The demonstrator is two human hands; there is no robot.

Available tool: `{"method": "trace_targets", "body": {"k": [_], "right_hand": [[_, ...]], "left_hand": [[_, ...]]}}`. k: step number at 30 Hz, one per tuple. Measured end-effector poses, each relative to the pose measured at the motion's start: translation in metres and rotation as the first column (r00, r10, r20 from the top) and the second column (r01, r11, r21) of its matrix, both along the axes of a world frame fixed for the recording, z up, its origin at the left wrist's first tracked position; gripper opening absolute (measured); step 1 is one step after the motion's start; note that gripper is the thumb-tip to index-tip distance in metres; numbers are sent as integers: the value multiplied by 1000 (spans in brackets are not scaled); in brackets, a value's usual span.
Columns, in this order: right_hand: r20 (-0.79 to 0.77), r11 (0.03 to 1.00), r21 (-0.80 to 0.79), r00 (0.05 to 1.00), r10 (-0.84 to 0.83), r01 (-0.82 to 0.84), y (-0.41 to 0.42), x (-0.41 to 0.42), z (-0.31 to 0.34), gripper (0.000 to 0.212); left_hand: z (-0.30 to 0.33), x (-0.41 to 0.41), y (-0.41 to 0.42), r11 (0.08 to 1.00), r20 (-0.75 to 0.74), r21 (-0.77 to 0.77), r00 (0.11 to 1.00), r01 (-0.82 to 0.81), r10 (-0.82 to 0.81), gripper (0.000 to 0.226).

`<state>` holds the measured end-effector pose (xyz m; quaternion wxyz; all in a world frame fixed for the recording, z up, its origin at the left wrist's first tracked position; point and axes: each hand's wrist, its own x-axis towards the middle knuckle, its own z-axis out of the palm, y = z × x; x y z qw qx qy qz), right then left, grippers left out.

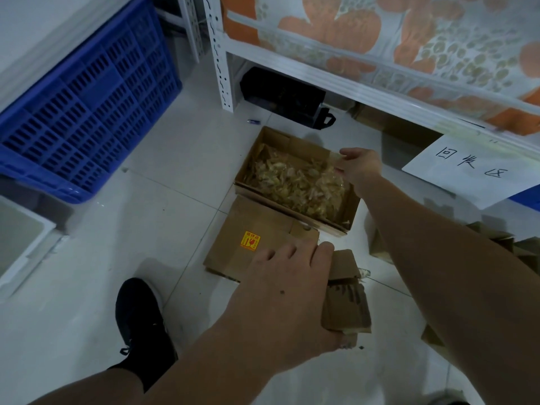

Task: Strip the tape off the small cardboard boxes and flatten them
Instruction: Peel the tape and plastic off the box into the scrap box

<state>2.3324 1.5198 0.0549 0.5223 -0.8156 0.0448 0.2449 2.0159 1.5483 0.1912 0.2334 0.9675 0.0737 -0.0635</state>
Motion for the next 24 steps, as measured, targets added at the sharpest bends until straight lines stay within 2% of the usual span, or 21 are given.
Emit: {"method": "trace_targets", "body": {"k": [2, 6, 10, 13, 17, 20, 24], "right_hand": [[1, 1000, 0, 1000, -27, 27, 4, 6, -3, 20], [46, 1000, -18, 999, 20, -19, 12, 13, -8, 3], [83, 994, -74, 993, 82, -76, 21, 14, -12, 16], [41, 969, -186, 984, 173, -163, 21, 16, -21, 27], [-9, 950, -245, 980, 199, -195, 16, 9, -25, 35], [3, 891, -334, 945, 328, -308, 9, -9, -7, 43], [66, 732, -426, 789, 611, -531, -18, -48, 50, 40]], "left_hand": [[1, 0, 0, 1000, 1, -3, 1000, -6, 6, 92], [-3, -2, 0, 1000, -7, -23, 1000, -13, 12, 87], [-7, -4, 1, 998, 4, -38, 999, -42, 43, 85], [-14, -10, 5, 999, 1, -12, 1000, -31, 31, 88], [-9, -13, 14, 1000, -49, 12, 998, -29, 29, 93], [-4, -12, 18, 1000, -57, 11, 998, -23, 24, 97], [3, -9, 19, 1000, -72, 22, 997, -12, 14, 103]]}}
